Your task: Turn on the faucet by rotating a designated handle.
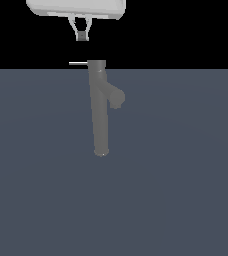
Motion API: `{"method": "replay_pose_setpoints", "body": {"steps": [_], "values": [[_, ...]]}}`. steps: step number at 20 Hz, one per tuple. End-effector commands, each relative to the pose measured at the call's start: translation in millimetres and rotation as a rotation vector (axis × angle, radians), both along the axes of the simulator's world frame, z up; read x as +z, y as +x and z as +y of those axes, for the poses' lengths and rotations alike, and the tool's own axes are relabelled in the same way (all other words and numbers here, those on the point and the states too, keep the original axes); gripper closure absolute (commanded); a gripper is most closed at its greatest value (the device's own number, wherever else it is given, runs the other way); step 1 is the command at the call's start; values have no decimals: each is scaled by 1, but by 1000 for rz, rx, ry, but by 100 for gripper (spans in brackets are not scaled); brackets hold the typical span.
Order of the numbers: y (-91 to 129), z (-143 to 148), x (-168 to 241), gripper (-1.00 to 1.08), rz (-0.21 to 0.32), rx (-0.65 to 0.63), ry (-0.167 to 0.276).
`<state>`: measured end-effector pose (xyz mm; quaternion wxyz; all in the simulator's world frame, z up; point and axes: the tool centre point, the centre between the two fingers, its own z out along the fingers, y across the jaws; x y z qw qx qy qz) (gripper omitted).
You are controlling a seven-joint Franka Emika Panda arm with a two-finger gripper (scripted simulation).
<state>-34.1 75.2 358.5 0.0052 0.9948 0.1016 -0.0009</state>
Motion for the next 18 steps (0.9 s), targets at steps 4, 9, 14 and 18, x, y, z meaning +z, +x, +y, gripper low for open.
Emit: {"method": "replay_pose_setpoints", "body": {"steps": [4,9,14,18], "values": [[25,15,-31,108,-1,29,5],[37,23,-50,108,-1,45,9],[42,27,-58,108,0,51,10],[42,27,-58,108,0,51,10]]}}
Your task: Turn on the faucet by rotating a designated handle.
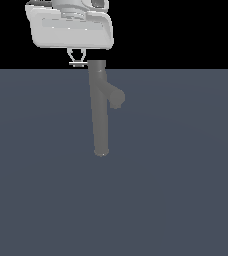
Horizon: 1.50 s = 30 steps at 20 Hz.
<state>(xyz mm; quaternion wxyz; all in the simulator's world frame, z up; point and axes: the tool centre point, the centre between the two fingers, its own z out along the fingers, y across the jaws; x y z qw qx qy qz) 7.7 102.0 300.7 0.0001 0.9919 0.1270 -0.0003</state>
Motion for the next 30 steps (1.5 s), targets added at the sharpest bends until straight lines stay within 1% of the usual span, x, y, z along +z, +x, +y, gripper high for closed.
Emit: {"method": "replay_pose_setpoints", "body": {"steps": [1,15,16,17,30], "values": [[0,0,0,108,0,0,0],[-45,1,0,108,0,0,0],[-45,1,0,108,0,0,0],[-38,3,0,108,-9,3,2],[-76,-27,0,108,-2,1,1]]}}
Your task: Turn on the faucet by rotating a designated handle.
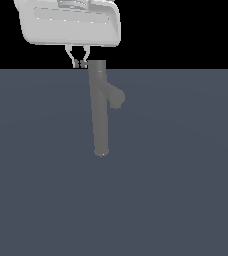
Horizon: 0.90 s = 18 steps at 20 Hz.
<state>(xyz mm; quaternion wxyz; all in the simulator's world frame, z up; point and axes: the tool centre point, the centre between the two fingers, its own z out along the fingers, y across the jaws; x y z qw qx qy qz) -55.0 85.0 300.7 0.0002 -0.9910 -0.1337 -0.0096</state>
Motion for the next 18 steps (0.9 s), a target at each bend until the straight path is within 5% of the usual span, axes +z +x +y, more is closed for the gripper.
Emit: {"method": "replay_pose_setpoints", "body": {"steps": [1,4,13,14,15,18], "values": [[-16,-13,0,108,18,-13,-3],[-10,-7,4,108,-2,-2,0],[-20,-63,0,108,19,-13,-3],[-20,-63,0,108,19,-13,-3],[-13,-32,4,108,-3,35,0],[-6,-49,3,108,3,22,-1]]}}
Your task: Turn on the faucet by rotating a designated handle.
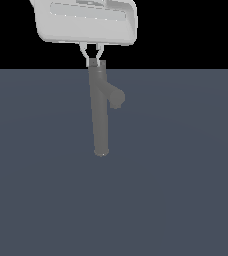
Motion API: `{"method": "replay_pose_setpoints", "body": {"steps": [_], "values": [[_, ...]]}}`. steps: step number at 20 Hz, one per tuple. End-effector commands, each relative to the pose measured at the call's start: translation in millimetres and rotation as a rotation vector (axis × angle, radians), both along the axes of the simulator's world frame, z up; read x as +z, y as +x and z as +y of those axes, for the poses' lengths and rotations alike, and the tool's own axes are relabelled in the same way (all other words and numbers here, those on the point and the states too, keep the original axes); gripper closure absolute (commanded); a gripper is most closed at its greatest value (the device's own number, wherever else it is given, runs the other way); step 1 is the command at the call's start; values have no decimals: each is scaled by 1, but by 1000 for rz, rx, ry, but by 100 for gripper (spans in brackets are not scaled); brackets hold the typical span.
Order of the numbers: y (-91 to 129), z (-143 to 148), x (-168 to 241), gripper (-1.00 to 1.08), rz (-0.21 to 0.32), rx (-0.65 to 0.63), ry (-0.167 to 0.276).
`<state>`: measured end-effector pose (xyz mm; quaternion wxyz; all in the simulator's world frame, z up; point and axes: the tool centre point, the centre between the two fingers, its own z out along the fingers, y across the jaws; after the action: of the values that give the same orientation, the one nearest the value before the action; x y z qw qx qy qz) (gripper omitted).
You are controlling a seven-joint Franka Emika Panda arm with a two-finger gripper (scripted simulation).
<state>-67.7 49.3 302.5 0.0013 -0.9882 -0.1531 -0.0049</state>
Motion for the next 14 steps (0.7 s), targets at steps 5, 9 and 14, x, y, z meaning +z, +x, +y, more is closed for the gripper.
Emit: {"method": "replay_pose_setpoints", "body": {"steps": [5,9,14], "values": [[19,-41,0,108,2,-37,-3],[27,-62,-2,108,9,-52,-4],[26,-37,2,108,17,-15,2]]}}
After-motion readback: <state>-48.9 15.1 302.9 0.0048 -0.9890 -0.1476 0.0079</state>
